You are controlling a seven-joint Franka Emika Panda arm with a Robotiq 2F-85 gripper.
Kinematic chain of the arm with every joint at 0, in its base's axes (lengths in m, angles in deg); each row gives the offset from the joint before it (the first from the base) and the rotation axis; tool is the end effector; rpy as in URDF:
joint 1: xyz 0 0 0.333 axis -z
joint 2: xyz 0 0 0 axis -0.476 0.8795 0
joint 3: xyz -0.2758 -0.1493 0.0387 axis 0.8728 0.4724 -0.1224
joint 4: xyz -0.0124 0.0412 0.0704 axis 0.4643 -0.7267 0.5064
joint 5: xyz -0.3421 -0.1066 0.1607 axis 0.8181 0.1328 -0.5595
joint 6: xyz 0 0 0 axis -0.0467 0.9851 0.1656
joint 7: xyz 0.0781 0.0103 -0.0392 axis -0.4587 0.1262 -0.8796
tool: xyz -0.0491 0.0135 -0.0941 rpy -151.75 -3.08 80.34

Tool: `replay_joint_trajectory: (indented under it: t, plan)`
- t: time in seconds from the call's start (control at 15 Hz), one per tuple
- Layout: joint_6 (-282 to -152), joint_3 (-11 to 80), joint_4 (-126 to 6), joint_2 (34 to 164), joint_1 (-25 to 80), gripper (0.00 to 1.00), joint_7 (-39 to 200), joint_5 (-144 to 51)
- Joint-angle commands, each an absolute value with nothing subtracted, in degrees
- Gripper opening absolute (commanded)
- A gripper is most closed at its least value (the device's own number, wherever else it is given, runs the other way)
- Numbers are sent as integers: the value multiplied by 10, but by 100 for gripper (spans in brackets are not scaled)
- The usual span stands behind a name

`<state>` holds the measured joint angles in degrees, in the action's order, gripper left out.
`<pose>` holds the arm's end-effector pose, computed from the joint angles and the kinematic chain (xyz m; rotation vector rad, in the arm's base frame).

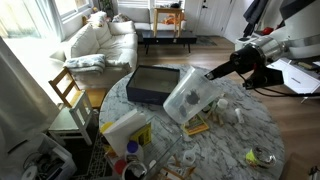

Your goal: Pick up the clear cup and pour the white shades onto the table, put the clear cup onto the table, pick up the tabasco and put it in the clear cup, pick up the clear cup with the tabasco and put it into the clear storage container

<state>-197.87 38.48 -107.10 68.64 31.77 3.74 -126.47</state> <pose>0.4609 -0.0338 0.4247 -2.0235 -0.3020 -0.7721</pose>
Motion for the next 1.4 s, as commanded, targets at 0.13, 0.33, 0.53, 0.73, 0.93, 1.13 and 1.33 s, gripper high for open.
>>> replay_joint_trajectory:
  t: [0.13,0.33,0.53,0.73,0.93,1.13,1.33]
  plan:
    - [-1983,380,-1101,680,344,5,14,-1277]
    - [-1996,386,-1105,704,350,1,-3,-1286]
    - [-1966,414,-1121,731,364,1,-81,-1375]
    - [-1905,434,-1143,756,383,1,-195,-1467]
    - [-1817,444,-1165,777,399,1,-282,-1523]
    - [-1719,450,-1174,799,412,1,-347,-1534]
    - [-1729,443,-1170,807,414,1,-356,-1531]
